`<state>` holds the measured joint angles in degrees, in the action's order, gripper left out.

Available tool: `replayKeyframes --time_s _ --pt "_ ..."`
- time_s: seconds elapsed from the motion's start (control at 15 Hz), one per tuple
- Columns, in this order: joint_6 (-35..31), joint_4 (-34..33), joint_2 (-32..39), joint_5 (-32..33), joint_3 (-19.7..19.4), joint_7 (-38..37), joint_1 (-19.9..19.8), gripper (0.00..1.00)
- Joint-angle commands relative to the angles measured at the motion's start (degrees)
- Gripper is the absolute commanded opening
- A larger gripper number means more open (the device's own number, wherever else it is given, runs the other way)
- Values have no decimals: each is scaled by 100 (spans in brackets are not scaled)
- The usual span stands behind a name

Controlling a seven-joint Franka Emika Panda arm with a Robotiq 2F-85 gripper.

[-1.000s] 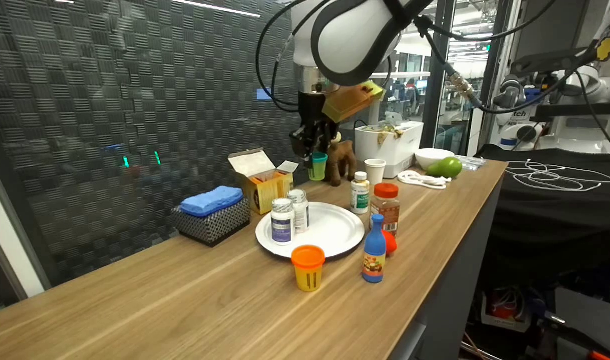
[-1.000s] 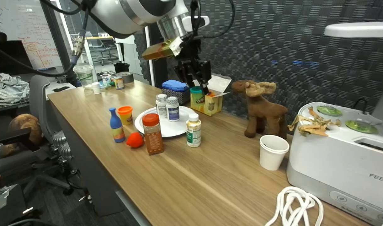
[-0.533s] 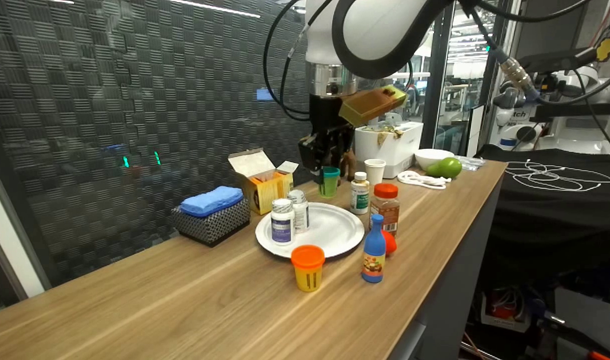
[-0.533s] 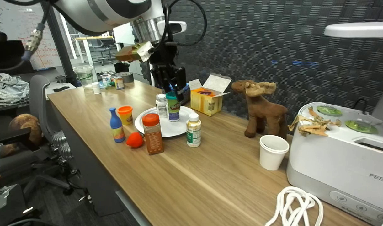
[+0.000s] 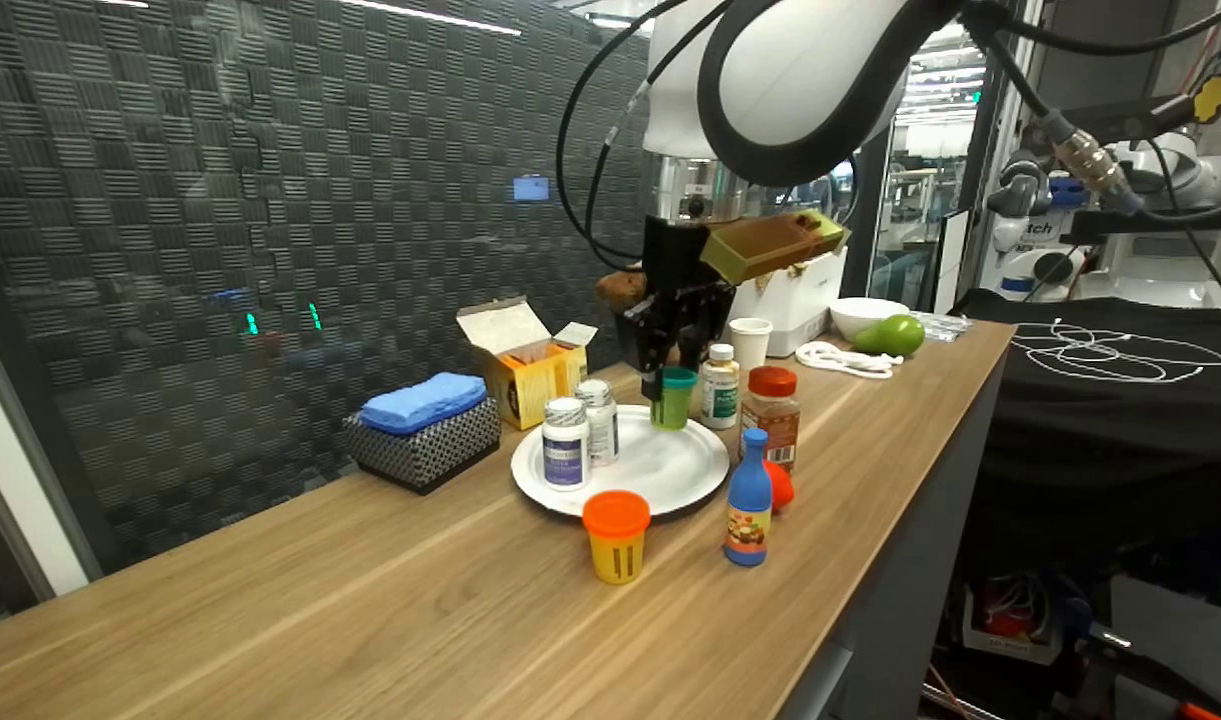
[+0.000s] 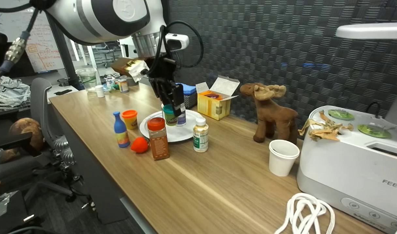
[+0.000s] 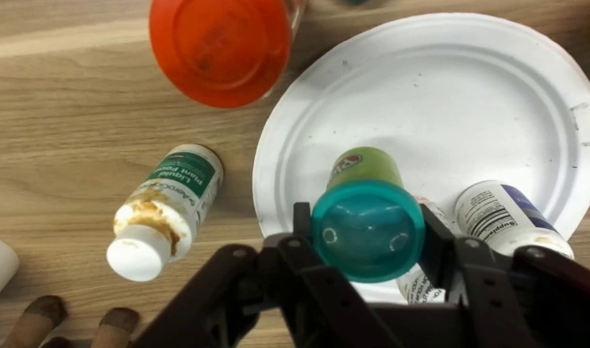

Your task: Pick up all the items surrounding the white plate and arrange them on the plate

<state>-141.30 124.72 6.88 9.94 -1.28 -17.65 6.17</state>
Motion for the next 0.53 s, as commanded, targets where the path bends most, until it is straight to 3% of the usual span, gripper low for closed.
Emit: replayKeyframes --time_s 0.0,0.47 --pt "-251 70 -50 232 44 -314 -34 28" --pt "-312 -125 193 750 -35 -1003 -1 28"
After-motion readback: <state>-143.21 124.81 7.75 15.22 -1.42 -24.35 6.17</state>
